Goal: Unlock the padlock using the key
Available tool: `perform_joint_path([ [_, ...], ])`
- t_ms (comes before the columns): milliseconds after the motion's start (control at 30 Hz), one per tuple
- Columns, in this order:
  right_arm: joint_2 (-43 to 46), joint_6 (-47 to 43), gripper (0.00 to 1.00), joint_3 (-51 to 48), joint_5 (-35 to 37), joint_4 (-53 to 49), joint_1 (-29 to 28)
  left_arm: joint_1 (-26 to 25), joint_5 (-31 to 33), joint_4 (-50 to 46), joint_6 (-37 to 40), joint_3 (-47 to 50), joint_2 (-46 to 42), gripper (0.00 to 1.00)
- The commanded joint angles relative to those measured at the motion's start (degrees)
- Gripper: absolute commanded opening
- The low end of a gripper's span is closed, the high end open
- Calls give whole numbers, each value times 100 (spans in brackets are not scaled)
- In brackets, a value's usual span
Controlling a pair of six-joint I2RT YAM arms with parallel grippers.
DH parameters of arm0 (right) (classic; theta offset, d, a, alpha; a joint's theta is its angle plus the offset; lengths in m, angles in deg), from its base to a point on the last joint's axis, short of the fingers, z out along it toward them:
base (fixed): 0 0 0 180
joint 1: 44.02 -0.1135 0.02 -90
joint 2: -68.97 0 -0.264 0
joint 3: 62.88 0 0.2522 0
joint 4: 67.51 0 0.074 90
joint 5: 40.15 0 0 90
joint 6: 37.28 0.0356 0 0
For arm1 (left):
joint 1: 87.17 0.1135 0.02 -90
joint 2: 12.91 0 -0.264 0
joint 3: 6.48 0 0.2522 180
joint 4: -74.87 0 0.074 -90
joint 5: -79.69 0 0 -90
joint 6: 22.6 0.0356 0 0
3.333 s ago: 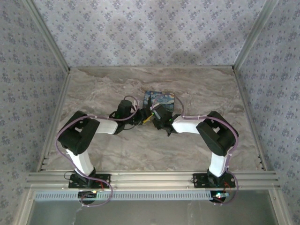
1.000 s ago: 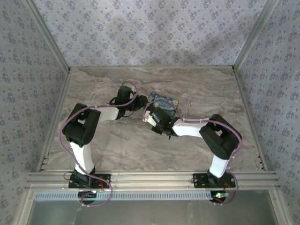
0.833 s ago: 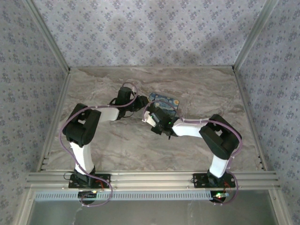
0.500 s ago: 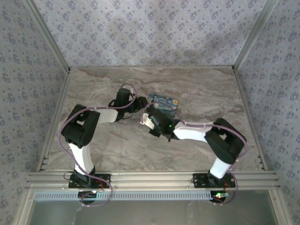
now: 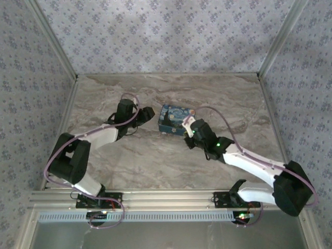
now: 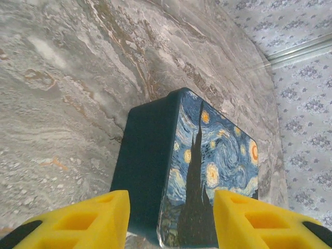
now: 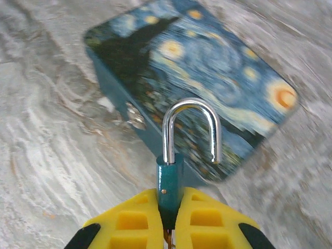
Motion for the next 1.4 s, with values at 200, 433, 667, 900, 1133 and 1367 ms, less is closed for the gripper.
perform_joint_path([
  [200, 744, 1507, 0, -308, -473, -786, 1263, -190, 628, -913, 546, 266, -845, 52],
  [433, 711, 2031, 0, -391, -812, -1007, 2116, -300, 885, -1166, 624, 510, -1197, 57],
  [667, 244, 2305, 0, -377, -986, -1098, 2661, -362, 1213, -1548, 698, 667, -1468, 87],
  [900, -370, 2426, 0, -280, -1053, -936, 2940, -371, 1458, -1671, 705, 818, -1615, 98],
  [1133, -998, 2545, 0, -122, -1110, -691, 3157, -367, 1543, -1755, 726, 809, -1677, 98],
  [1367, -1343, 2639, 0, -7, -1139, -530, 3246, -372, 1612, -1889, 799, 732, -1691, 98],
])
